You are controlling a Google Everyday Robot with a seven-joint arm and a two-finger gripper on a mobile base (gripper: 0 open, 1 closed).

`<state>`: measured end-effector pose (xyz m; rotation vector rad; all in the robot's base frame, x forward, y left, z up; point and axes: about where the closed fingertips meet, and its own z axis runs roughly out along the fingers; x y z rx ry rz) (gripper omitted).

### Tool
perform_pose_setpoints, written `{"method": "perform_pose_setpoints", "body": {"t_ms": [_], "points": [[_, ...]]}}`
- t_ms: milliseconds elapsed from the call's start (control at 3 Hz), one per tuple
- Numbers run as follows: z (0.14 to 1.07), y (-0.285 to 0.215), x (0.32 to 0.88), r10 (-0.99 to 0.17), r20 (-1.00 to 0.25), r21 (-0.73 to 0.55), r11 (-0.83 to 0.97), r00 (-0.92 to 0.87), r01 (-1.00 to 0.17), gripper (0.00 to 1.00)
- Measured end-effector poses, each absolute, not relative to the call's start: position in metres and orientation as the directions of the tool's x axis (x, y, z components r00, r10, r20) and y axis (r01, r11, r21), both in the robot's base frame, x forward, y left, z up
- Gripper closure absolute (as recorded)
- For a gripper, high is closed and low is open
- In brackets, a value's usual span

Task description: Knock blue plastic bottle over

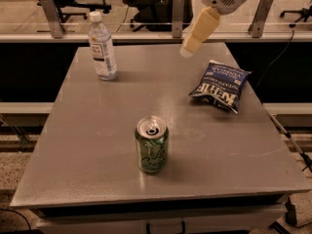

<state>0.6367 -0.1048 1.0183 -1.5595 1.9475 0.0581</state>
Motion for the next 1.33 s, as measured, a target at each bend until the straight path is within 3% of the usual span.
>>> {"method": "perform_pose_setpoints", "body": {"t_ms": [1333], "points": [[0.975, 0.002, 0.713, -0.795, -0.566, -0.231, 0.404, -0.215, -0.885, 0.00]]}}
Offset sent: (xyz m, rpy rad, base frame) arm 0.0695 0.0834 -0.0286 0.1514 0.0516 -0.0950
